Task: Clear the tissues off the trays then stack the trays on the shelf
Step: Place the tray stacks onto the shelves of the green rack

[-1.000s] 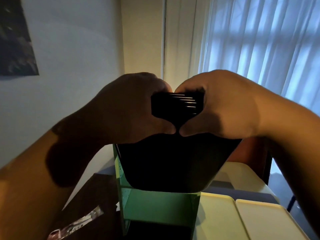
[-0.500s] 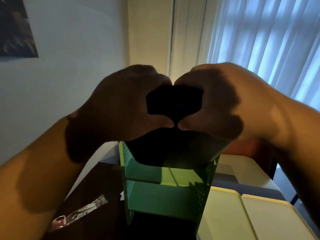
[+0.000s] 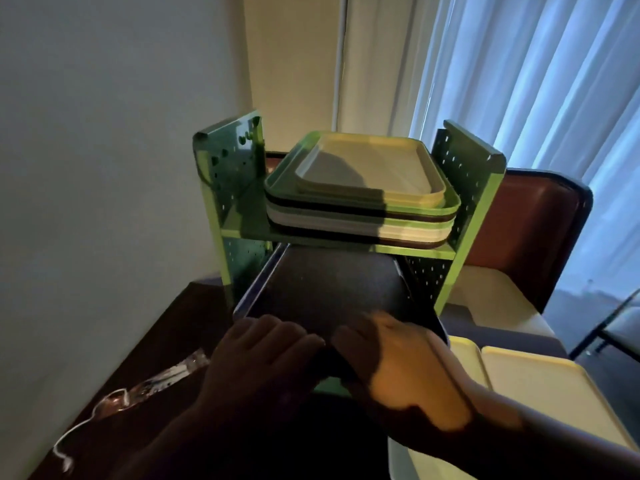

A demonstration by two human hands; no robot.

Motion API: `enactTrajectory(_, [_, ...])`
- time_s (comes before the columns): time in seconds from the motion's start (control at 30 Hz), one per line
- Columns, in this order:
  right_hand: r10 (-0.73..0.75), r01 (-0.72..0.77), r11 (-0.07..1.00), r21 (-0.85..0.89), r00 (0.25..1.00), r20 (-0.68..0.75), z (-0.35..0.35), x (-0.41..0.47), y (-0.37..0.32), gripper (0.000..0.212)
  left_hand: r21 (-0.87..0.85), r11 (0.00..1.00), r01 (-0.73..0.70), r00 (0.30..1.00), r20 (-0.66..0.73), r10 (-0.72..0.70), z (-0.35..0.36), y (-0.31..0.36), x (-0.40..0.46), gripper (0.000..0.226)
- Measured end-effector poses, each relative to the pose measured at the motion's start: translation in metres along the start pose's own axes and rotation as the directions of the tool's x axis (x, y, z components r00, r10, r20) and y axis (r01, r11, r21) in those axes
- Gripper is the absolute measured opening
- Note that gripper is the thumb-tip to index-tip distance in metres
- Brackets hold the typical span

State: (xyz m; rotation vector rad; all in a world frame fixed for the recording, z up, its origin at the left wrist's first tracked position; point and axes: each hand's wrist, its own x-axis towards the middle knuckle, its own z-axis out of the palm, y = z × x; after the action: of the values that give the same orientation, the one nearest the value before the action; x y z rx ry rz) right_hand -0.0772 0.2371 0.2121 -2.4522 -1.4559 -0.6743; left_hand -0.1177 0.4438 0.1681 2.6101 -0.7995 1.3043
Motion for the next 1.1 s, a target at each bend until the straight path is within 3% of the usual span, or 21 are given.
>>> enactTrajectory(0.07, [0.023, -0.017, 0.999, -0.049, 0.992, 0.128, 0.023, -0.006, 0.011, 0.022, -0.032, 0.999, 0.029, 0.995, 0.094, -0.026, 0.020, -0.004, -0.019, 0.034])
enactTrajectory(0.23, [0.212, -0.198, 0.977, -0.080, 0.937, 0.276, 0.070, -0.014, 0.022, 0.035, -0.033, 0.984, 0.174, 0.962, 0.219, -0.163, 0.058, -0.002, -0.039, 0.028])
enactTrajectory(0.4, [0.282, -0.283, 0.958, -0.042, 0.910, 0.305, 0.076, -0.005, 0.041, 0.040, -0.025, 0.947, 0.320, 0.902, 0.315, -0.296, 0.069, -0.007, -0.025, 0.023])
enactTrajectory(0.5, [0.295, -0.295, 0.954, -0.046, 0.912, 0.284, 0.078, -0.001, 0.050, 0.045, -0.010, 0.928, 0.372, 0.852, 0.401, -0.337, 0.070, -0.010, -0.009, 0.036])
enactTrajectory(0.6, [0.268, -0.308, 0.950, 0.054, 0.891, 0.367, 0.068, -0.003, 0.055, 0.042, -0.061, 0.889, 0.454, 0.807, 0.450, -0.381, 0.070, -0.001, 0.009, 0.046])
enactTrajectory(0.73, [0.259, -0.287, 0.929, 0.233, 0.955, 0.144, 0.053, -0.037, 0.052, 0.042, -0.325, 0.842, 0.430, 0.899, 0.241, -0.366, 0.066, 0.043, 0.029, 0.034])
enactTrajectory(0.83, [0.322, -0.303, 0.889, 0.343, 0.947, 0.002, 0.056, -0.087, 0.054, 0.040, -0.478, 0.759, 0.441, 0.897, 0.210, -0.389, 0.073, 0.085, 0.039, 0.032])
enactTrajectory(0.93, [0.445, -0.405, 0.857, 0.319, 0.893, -0.062, 0.064, -0.141, 0.071, 0.035, -0.620, 0.620, 0.481, 0.873, 0.272, -0.406, 0.091, 0.123, 0.049, 0.040])
enactTrajectory(1.03, [0.614, -0.598, 0.754, 0.271, 0.789, 0.032, 0.072, -0.196, 0.097, 0.034, -0.692, 0.494, 0.526, 0.849, 0.388, -0.359, 0.123, 0.159, 0.055, 0.037])
enactTrajectory(1.1, [0.733, -0.733, 0.638, 0.236, 0.672, 0.105, 0.074, -0.230, 0.117, 0.034, -0.682, 0.451, 0.576, 0.818, 0.492, -0.300, 0.155, 0.183, 0.056, 0.031])
